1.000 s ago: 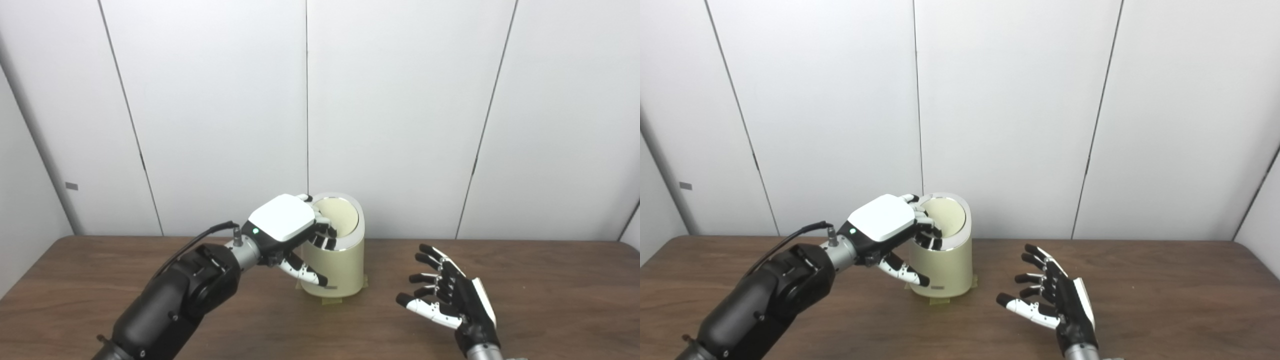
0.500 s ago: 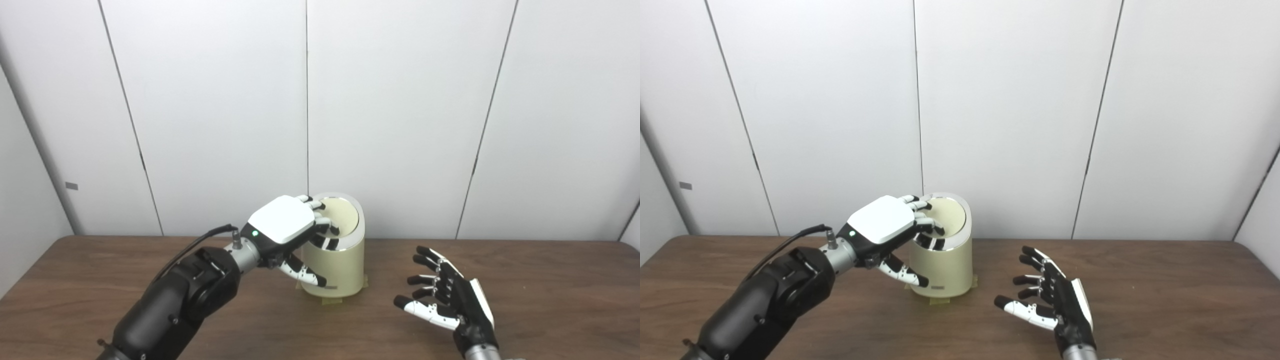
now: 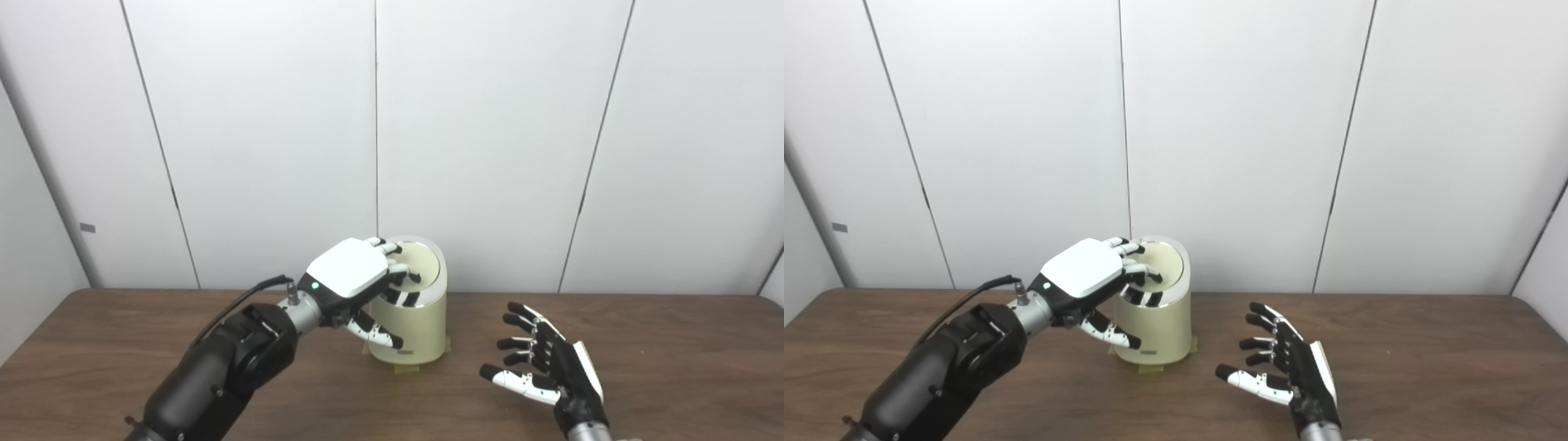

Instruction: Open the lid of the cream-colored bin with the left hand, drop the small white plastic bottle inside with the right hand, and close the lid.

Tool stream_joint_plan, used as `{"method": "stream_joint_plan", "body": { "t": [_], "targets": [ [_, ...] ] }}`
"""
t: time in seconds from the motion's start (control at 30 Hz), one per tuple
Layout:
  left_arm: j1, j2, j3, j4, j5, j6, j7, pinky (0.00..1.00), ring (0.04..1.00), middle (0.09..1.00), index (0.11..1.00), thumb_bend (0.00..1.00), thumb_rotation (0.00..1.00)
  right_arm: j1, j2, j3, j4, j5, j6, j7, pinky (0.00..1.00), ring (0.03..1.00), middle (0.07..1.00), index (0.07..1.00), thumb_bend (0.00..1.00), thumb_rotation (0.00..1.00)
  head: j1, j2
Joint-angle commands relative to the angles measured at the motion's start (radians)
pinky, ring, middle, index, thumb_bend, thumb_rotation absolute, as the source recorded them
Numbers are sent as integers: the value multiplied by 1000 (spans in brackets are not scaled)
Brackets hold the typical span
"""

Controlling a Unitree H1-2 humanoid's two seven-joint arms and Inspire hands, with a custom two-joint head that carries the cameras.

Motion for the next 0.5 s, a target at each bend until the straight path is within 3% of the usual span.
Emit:
{"method": "stream_joint_plan", "body": {
  "t": [0.0, 0.47],
  "targets": [
    [-27, -20, -13, 1, -12, -24, -10, 949, 940, 831, 839, 738, 367, -31, 1, -2, -38, 1, -9, -7, 518, 636, 803, 814, 736, 191, -1, 2],
    [-34, -19, -14, 1, -10, -34, -8, 921, 930, 824, 828, 736, 386, -33, 5, 2, -47, -4, 2, -9, 529, 631, 796, 806, 744, 194, -3, 5]
  ]
}}
